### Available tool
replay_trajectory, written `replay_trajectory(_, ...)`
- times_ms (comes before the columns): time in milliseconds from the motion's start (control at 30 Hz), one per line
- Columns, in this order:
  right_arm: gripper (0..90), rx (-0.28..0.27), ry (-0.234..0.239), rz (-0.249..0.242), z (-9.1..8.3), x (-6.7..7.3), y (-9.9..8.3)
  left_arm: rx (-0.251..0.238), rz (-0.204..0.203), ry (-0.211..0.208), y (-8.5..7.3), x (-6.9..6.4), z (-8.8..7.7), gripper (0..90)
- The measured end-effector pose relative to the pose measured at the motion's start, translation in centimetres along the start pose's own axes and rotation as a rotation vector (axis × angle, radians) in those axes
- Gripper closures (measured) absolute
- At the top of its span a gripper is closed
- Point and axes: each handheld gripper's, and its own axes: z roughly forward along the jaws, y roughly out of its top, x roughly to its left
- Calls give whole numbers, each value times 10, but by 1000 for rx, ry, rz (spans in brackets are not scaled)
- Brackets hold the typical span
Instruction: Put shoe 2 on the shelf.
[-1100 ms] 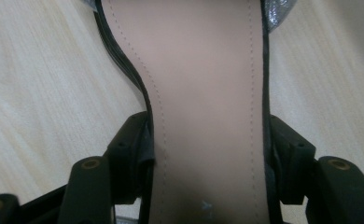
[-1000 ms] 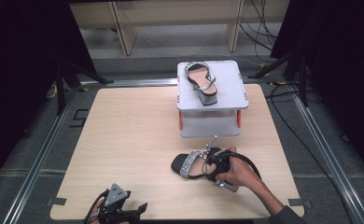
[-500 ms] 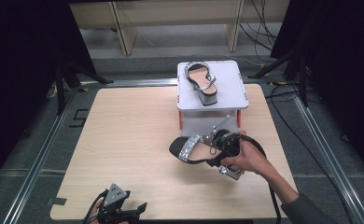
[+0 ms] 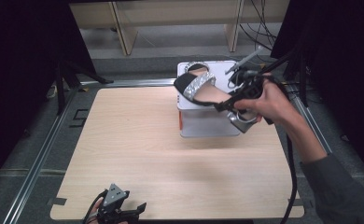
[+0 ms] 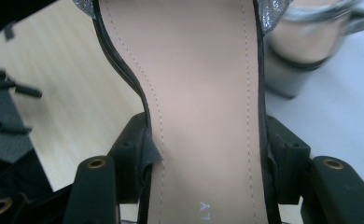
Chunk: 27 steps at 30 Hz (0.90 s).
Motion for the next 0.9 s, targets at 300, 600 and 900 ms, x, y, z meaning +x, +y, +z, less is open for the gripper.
replay_trajectory(300,432,0,-113,199,1,-56,36,0,-12,-4,0,1,-2,223)
replay_trajectory(600,432,69,-225,423,47,-106,56,-1,3,2,-2,2,-2,223)
replay_trajectory(900,432,138,-318,567,81,-135,57,-2,3,-25,-3,1,-2,223)
